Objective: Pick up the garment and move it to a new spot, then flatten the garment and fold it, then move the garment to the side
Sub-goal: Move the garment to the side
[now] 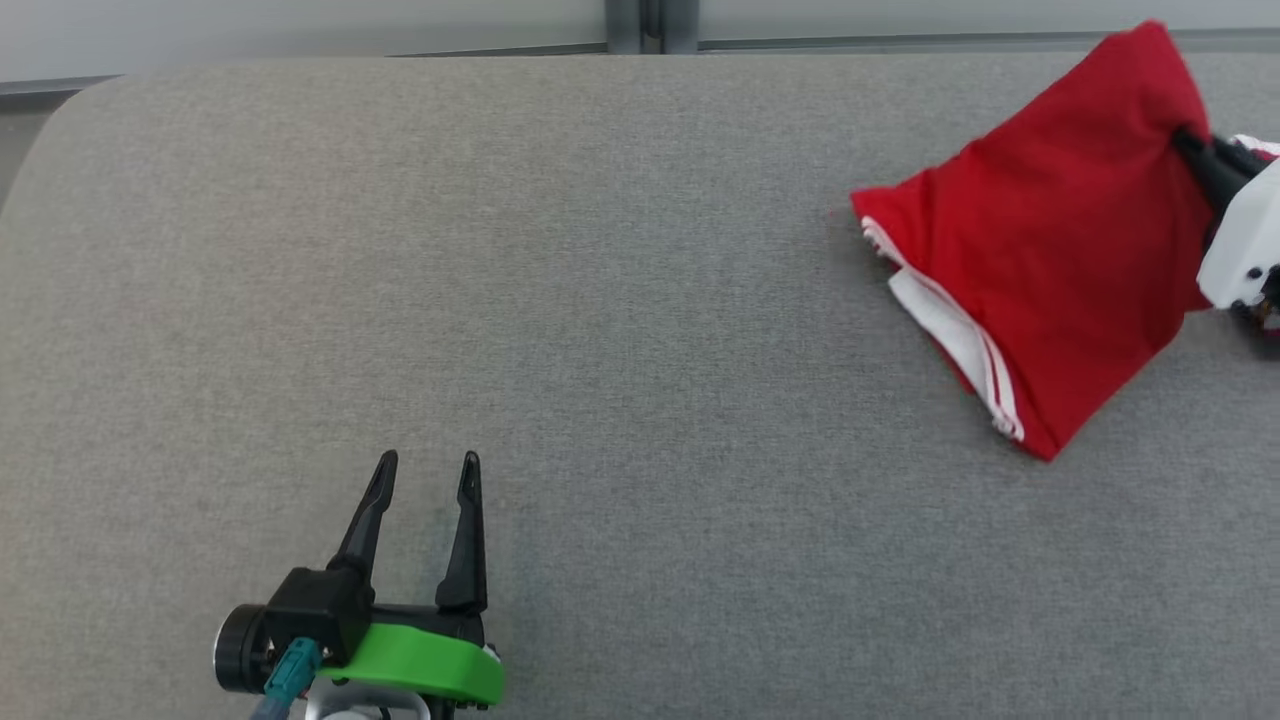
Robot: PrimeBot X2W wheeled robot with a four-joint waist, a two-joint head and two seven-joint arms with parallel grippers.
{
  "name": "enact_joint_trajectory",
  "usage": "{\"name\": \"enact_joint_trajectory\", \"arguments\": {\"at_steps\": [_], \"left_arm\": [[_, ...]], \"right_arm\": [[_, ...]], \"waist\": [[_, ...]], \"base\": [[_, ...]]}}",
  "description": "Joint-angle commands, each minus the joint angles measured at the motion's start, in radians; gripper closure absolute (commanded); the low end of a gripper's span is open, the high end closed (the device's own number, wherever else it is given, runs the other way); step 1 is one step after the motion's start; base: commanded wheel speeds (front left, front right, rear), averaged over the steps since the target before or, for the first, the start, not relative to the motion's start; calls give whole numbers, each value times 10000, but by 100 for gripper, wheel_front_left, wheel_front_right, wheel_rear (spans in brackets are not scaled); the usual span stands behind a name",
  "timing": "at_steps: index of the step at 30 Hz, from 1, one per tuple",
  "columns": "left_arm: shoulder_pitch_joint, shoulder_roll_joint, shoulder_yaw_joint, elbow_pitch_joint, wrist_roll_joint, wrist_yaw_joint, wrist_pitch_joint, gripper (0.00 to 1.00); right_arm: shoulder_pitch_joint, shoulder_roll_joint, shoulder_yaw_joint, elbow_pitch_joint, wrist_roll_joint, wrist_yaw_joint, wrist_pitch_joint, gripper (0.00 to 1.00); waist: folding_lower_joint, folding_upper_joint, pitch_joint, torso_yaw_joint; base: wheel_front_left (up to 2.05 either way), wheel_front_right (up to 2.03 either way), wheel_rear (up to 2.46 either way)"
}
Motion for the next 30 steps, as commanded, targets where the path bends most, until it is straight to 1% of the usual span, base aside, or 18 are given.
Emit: {"name": "enact_joint_trajectory", "arguments": {"at_steps": [1,4,7,13,15,21,30], "left_arm": [[-243,29,-44,-27,2,-59,-23,0],[-401,31,-197,-110,-122,-112,-23,0],[-422,31,-251,-186,-162,-69,-23,0],[-256,31,-209,-71,-54,-138,-23,0],[-268,31,-140,-62,-34,-174,-23,0],[-340,31,49,-81,103,-244,-23,0],[-297,31,170,-8,382,-376,-23,0]], "right_arm": [[-258,-135,-134,97,-271,-13,-197,100],[-591,-215,-323,305,-515,-13,-238,100],[-791,-392,-563,404,-642,-13,-158,100],[-860,-579,-1111,608,-889,-13,-260,100],[-962,-573,-1351,667,-984,-13,-301,100],[-992,-444,-1648,604,-1095,-14,-123,100],[-775,-487,-2095,643,-1324,-14,-33,100]], "waist": [[-1,-1,264,-410],[-1,-1,374,-505],[-1,-1,469,-569],[-1,-1,627,-655],[-1,-1,679,-697],[-1,-1,715,-898],[-1,-1,685,-1121]], "base": [[0,0,0],[0,0,0],[0,0,0],[0,0,0],[0,0,0],[0,0,0],[0,0,0]]}}
